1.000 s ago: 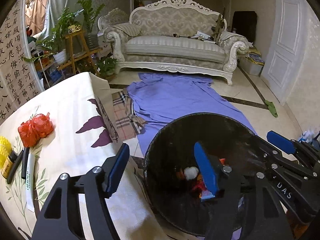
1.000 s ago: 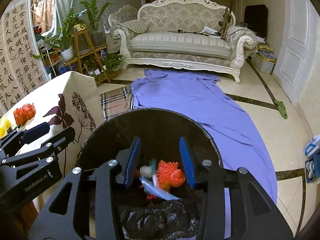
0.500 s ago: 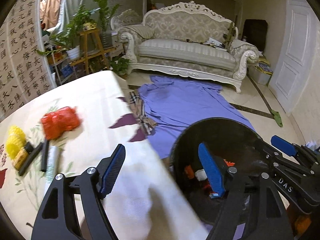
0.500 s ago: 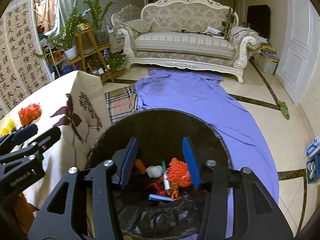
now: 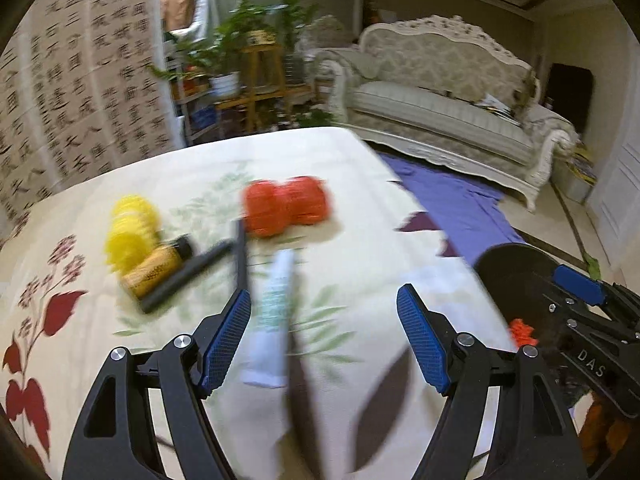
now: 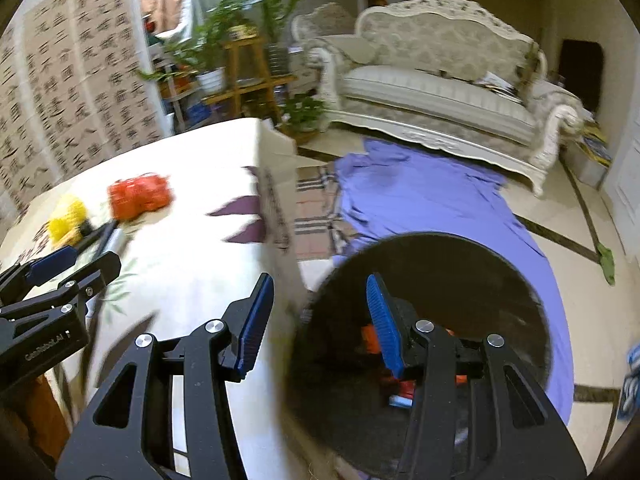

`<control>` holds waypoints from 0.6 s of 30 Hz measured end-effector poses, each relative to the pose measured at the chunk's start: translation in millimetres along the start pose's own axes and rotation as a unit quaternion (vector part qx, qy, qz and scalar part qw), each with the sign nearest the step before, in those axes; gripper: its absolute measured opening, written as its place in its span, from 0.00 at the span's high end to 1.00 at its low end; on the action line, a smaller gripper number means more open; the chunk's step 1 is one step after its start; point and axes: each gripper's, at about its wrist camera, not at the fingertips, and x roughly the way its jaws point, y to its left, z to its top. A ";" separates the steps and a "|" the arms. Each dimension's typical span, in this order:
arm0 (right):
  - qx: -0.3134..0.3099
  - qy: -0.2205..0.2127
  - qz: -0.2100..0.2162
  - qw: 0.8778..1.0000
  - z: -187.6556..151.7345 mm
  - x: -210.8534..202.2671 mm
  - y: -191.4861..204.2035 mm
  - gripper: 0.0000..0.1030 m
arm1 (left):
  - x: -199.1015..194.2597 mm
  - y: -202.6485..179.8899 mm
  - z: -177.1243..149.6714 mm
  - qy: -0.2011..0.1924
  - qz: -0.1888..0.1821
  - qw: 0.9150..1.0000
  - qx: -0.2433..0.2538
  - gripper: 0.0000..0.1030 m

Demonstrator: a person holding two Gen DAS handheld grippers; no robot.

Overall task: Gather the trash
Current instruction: 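Move both tools back over the items on the bed, then grasp the white tube with green print with the right gripper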

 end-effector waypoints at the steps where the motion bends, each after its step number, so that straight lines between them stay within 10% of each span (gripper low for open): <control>1: -0.005 0.000 0.004 1.000 1.9 1.1 7.2 0.54 | -1.0 6.5 -1.0 0.000 0.006 1.000 -0.005 0.29; 18: -0.094 0.025 0.097 0.991 18.5 25.6 135.0 0.54 | -12.3 124.2 -25.2 0.011 0.091 0.992 -0.081 0.29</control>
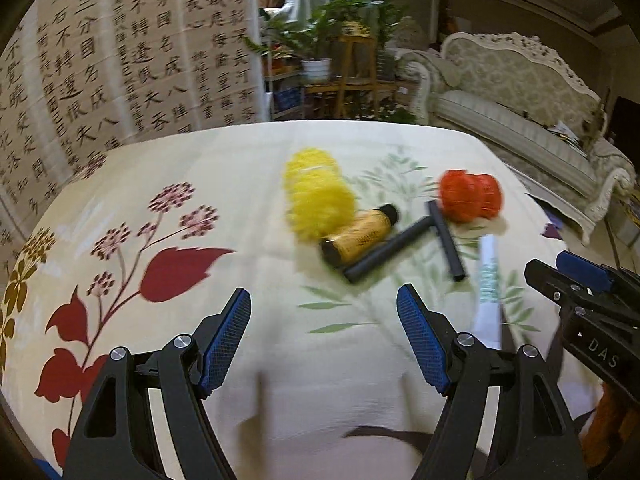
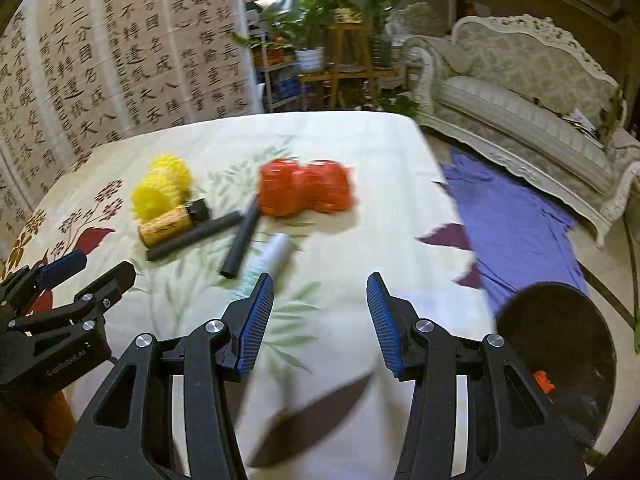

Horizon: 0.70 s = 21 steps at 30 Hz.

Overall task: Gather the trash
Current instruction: 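Grasp the white tube with green print with the right gripper, then grasp the yellow foam net roll with the left gripper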

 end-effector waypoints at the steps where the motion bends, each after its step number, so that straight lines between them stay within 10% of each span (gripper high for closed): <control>1: -0.004 0.003 0.004 1.000 1.7 3.5 6.7 0.54 | 0.1 4.0 -0.7 0.000 0.002 1.000 -0.004 0.29; 11: -0.025 0.051 -0.001 0.998 -1.0 31.1 30.4 0.55 | 5.8 21.9 0.6 0.004 -0.001 1.000 -0.022 0.29; 16: -0.027 0.052 -0.017 0.998 -4.0 29.9 21.3 0.79 | 10.5 24.0 2.7 0.007 -0.005 1.000 -0.026 0.29; 21: -0.017 0.050 -0.033 0.998 -1.6 32.0 3.8 0.81 | 12.7 24.5 6.3 0.007 -0.008 1.000 -0.027 0.28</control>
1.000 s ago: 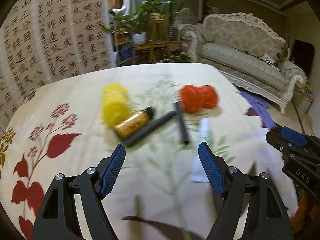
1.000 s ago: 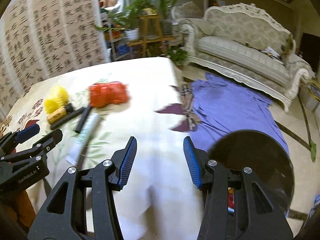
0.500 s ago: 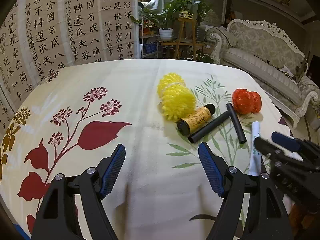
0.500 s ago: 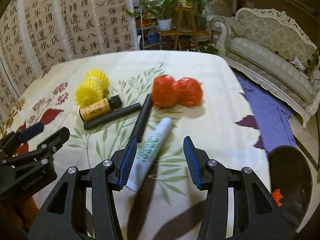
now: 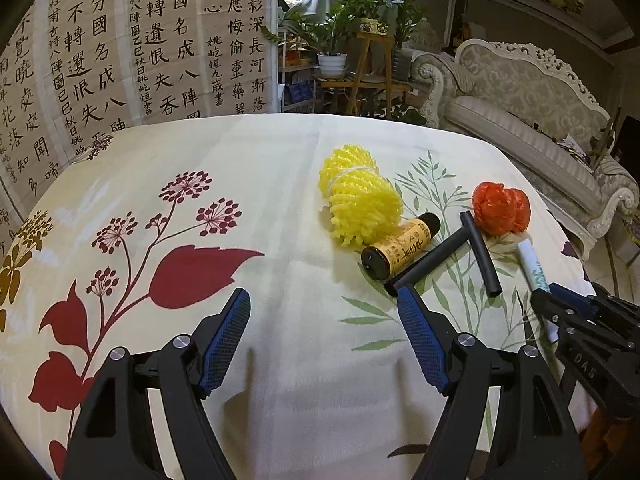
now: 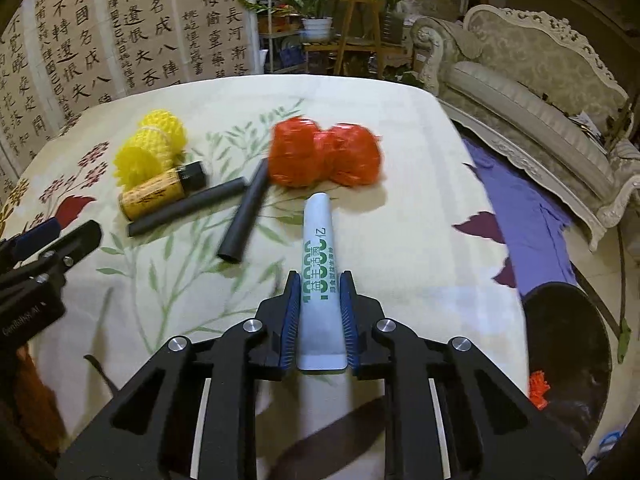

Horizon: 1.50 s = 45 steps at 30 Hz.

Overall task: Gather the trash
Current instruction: 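Grasp the yellow foam net roll with the left gripper, then carry both items over the black bin and open both grippers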

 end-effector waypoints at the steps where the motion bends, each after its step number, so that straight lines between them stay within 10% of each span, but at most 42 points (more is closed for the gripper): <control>1: 0.002 0.000 -0.002 1.000 0.6 0.3 -3.3 0.81 | 0.2 -0.1 1.3 -0.001 0.000 1.000 0.000 0.28; 30: 0.032 -0.006 -0.030 0.999 46.5 41.3 -49.3 0.81 | 58.4 -12.4 60.0 0.028 -0.017 0.999 0.013 0.28; 35: 0.029 -0.007 -0.030 0.999 48.3 42.0 -49.4 0.81 | 61.9 -8.9 59.3 0.037 -0.025 0.999 0.017 0.55; 45: 0.037 -0.014 -0.020 0.999 37.2 29.2 -45.9 0.81 | 36.0 -10.2 50.3 0.008 -0.014 0.999 0.028 0.59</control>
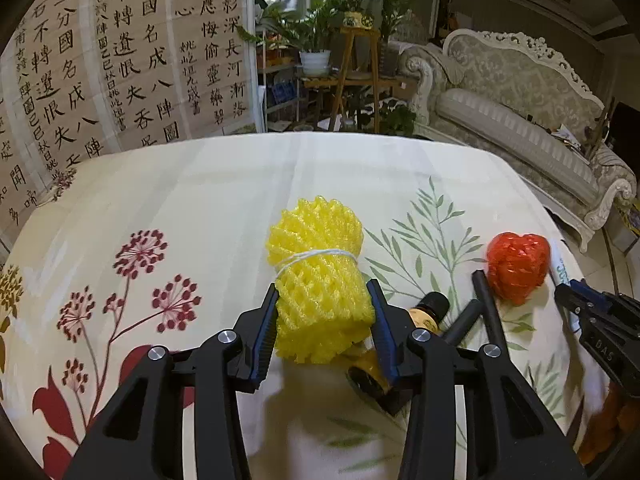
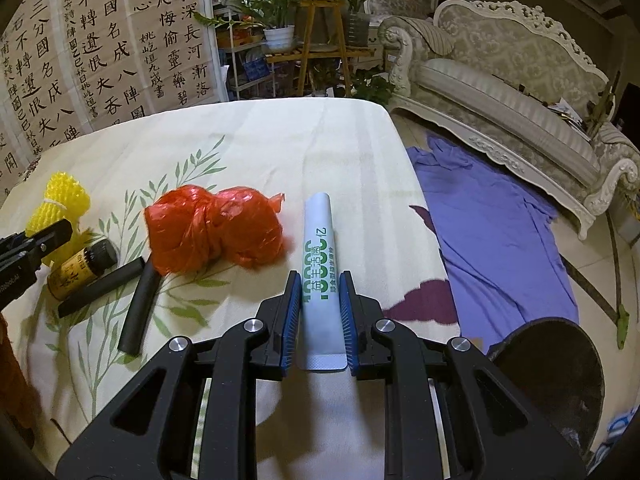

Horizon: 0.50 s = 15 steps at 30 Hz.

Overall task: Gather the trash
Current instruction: 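Carry both items over the black bin and open both grippers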

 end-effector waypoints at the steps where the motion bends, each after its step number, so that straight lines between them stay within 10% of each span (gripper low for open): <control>1: 0.000 -0.001 0.001 1.000 -1.8 -3.2 0.5 0.81 | -4.1 -0.4 -0.8 -0.003 0.001 1.000 0.001 0.59; 15: 0.010 -0.035 0.001 0.999 -35.8 -64.5 -8.7 0.81 | -61.5 -33.9 -32.9 -0.029 -0.045 0.998 0.013 0.59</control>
